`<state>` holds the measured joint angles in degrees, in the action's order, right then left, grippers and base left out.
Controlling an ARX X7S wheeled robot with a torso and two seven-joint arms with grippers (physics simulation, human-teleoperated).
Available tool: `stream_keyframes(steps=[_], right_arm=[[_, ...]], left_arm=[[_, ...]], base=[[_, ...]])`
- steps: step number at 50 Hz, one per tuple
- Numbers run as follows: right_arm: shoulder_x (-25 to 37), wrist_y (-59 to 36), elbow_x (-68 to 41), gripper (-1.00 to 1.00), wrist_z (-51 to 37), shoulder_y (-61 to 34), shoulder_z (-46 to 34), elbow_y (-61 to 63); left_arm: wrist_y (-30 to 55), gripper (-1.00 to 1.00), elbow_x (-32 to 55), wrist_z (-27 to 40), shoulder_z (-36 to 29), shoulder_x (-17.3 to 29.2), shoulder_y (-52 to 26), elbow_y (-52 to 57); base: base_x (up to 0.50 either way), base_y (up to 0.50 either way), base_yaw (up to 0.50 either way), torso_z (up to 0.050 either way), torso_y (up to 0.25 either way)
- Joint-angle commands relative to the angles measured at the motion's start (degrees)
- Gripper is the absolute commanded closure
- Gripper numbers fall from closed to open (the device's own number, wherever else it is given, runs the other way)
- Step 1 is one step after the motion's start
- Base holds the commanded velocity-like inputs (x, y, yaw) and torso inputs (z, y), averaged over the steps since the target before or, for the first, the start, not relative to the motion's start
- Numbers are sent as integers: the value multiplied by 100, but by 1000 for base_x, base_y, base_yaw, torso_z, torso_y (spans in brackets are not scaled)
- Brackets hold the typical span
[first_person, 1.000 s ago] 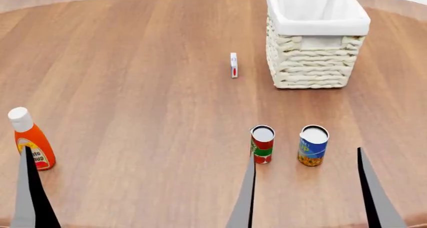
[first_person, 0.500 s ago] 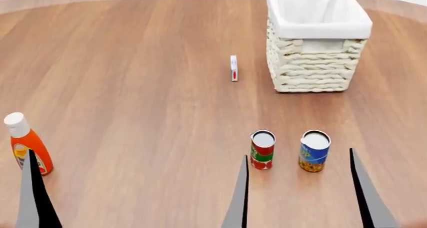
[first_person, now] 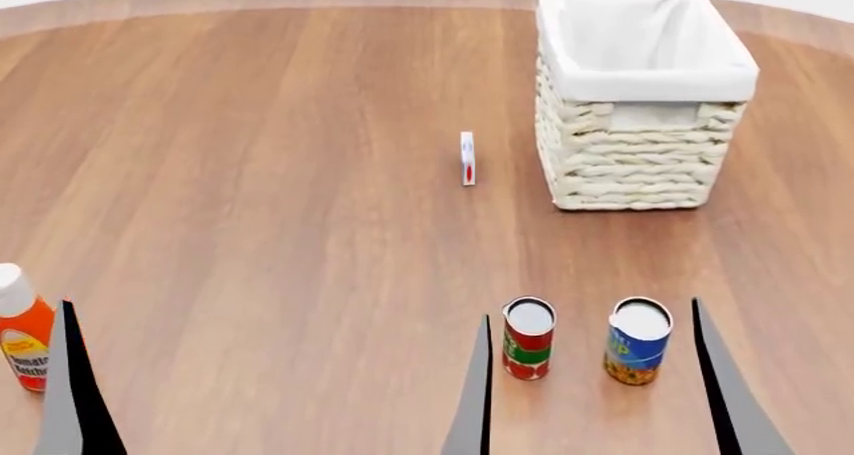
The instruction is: Pick up the alphabet soup and the cream cheese box, and put them in the basket.
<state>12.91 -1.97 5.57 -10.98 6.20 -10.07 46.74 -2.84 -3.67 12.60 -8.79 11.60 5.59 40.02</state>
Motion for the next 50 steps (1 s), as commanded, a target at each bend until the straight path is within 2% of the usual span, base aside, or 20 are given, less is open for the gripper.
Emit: stream_keyframes(steps=[1,50], right_arm=[[26,-55,-43,-100,-29,-41,-30,25],[185,-56,-153,-100,-166,-29,-140,76]], left_arm=[[-5,-100,74,47,-7,44,-17,-23],[-185,-100,146,220,-109,238,22,-78]], base=[[180,0,0,0,0],[237,0,0,0,0]])
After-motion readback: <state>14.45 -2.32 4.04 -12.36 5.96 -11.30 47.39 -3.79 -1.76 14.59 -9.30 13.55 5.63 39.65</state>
